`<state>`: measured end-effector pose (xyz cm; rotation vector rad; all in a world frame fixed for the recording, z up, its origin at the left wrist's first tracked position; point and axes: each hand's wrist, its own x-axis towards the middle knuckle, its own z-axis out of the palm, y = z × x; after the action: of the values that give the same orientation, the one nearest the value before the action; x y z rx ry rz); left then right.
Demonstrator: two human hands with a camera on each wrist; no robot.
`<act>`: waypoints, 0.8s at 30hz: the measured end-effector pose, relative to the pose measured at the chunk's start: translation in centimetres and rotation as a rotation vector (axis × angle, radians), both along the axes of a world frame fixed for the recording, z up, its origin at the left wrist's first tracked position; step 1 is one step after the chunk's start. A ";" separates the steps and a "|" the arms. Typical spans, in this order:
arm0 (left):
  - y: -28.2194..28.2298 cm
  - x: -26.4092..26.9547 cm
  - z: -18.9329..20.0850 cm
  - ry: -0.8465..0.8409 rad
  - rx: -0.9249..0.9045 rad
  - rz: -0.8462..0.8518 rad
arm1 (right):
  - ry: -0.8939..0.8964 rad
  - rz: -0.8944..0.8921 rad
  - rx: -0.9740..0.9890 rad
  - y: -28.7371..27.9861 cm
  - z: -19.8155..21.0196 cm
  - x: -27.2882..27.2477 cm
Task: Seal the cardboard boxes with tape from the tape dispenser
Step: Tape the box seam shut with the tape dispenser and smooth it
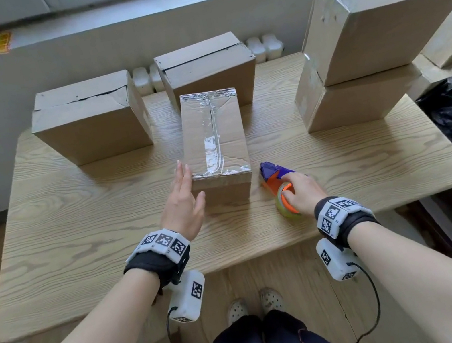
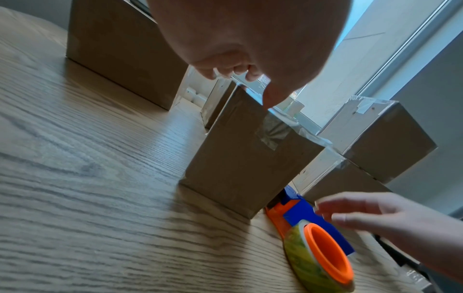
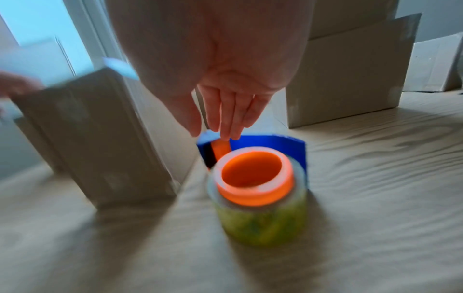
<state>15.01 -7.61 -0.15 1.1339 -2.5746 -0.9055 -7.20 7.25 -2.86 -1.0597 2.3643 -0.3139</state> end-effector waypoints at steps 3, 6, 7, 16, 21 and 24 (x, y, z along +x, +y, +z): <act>0.3 -0.1 0.0 -0.043 -0.067 0.023 | -0.050 0.002 -0.155 -1.1 2.6 1.3; 0.6 -0.1 0.0 0.012 -0.017 0.031 | -0.122 0.039 -0.248 -2.0 4.2 3.2; 0.7 -0.1 0.0 0.044 0.020 0.034 | -0.155 0.063 -0.253 -2.2 4.4 3.9; 0.6 -0.4 -0.9 0.040 0.132 0.071 | -0.375 0.014 -0.214 -2.6 3.2 7.1; 0.2 -0.3 -0.7 0.027 0.140 0.036 | -0.381 -0.010 -0.177 -2.8 3.6 6.2; -1.3 0.2 0.3 0.107 0.099 0.016 | -0.296 -0.092 -0.374 -3.0 3.9 4.5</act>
<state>15.22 -8.90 0.13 1.0973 -2.4565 -1.0700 -2.72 4.27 1.00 -0.9853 2.1349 -0.9099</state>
